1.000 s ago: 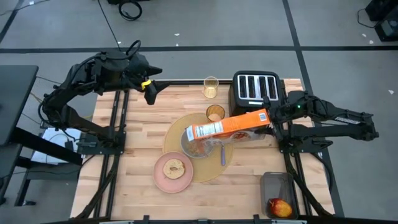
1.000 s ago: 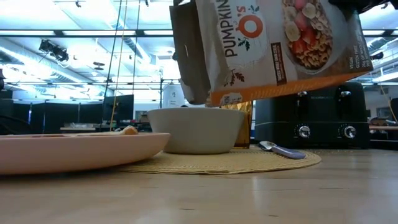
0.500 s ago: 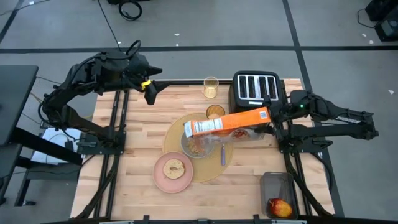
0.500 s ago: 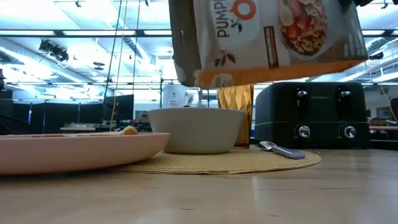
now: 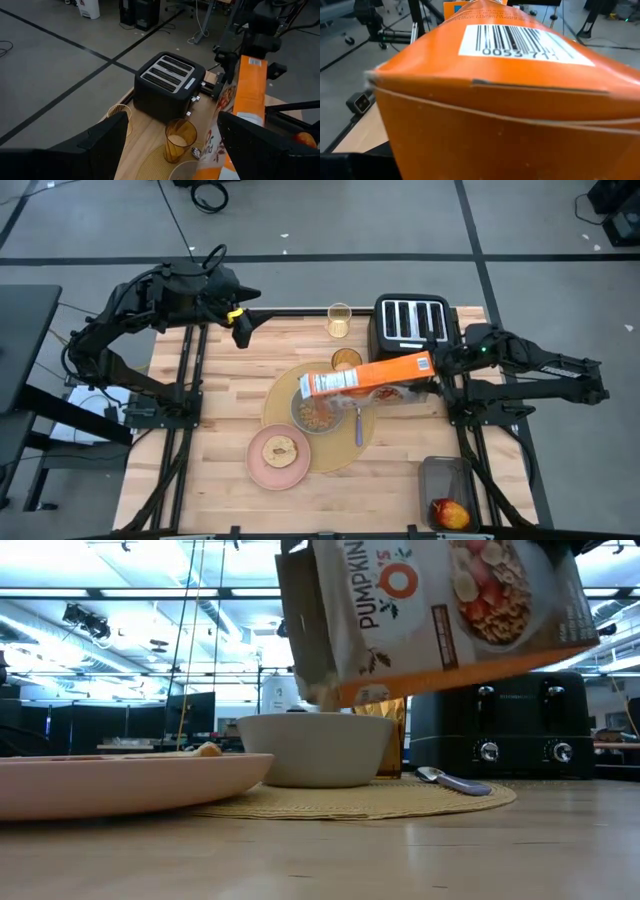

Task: Arrange a breakfast setting
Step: Pour the cereal on the gray bowl

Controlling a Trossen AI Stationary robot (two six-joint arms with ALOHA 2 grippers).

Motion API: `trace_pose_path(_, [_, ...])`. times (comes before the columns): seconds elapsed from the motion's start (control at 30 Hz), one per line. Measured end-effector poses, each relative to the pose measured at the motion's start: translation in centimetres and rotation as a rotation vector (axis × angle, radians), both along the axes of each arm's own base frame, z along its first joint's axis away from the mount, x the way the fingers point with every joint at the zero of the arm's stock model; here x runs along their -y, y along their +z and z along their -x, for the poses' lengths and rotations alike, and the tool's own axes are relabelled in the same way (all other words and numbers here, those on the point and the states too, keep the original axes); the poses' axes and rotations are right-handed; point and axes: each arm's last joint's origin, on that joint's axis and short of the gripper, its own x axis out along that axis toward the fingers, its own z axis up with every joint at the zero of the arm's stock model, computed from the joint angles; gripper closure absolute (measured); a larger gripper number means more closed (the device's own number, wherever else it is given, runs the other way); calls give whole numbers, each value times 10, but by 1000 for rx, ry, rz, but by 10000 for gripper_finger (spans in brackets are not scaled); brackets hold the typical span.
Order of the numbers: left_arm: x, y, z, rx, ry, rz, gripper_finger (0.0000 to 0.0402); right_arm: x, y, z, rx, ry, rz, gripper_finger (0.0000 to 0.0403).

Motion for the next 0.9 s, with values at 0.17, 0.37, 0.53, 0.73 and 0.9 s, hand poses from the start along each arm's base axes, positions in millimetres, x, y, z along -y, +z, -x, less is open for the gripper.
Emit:
trace_pose_path(0.17, [0, 0, 0, 0, 0, 0, 86, 0, -2, 0, -9, -3, 0, 85])
trace_pose_path(0.37, [0, 0, 0, 1, 0, 0, 86, 0, 1, -1, 29, -1, 3, 85])
trace_pose_path(0.53, [5, 2, -2, 12, -29, -17, 87, 0, -2, -2, 2, -1, -2, 85])
trace_pose_path(0.73, [18, 8, -6, 79, -91, -46, 111, 0, 0, 1, 14, 7, -11, 85])
trace_pose_path(0.9, [28, 0, -18, 78, -127, -42, 135, -1, -1, 6, 31, 0, -34, 85])
